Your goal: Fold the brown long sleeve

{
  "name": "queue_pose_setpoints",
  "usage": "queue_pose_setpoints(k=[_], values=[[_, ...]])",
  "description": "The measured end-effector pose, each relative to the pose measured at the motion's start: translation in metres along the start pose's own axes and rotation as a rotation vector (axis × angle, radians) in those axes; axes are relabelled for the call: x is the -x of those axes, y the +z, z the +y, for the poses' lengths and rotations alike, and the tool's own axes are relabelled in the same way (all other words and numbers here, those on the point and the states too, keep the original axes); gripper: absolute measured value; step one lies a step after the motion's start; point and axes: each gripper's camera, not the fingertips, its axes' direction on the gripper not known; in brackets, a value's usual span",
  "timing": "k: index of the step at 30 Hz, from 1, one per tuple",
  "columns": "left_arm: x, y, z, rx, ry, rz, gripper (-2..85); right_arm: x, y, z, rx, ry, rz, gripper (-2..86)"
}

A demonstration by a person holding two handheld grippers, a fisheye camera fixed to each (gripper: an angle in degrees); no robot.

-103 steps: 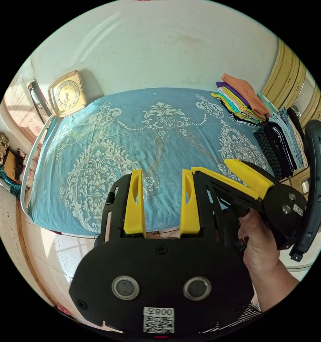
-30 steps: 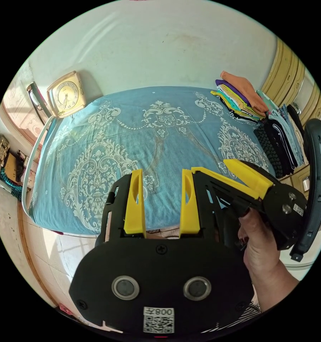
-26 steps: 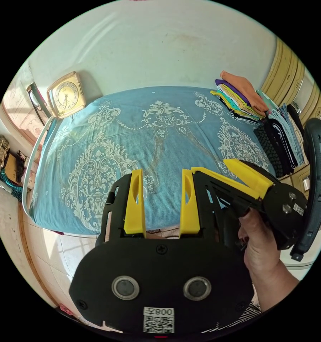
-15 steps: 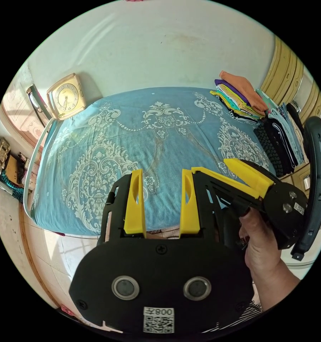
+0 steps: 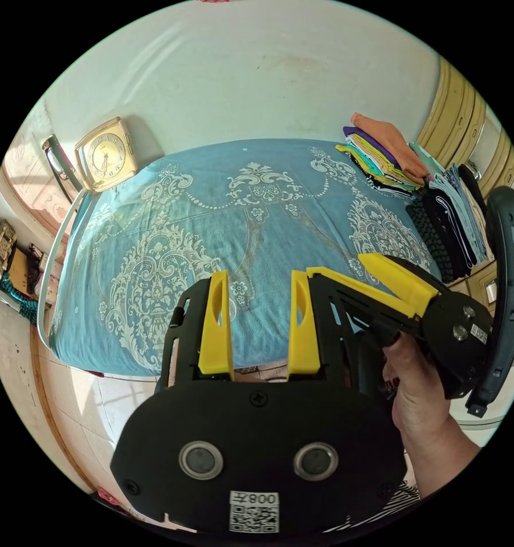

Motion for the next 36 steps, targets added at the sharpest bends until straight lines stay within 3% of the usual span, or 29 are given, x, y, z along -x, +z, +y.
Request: queue_pose_setpoints(k=[36], values=[[-0.029, 0.016, -0.032, -0.015, 0.043, 0.015, 14.7, -0.072, 0.012, -0.011, -0.013, 0.007, -0.002, 17.6]])
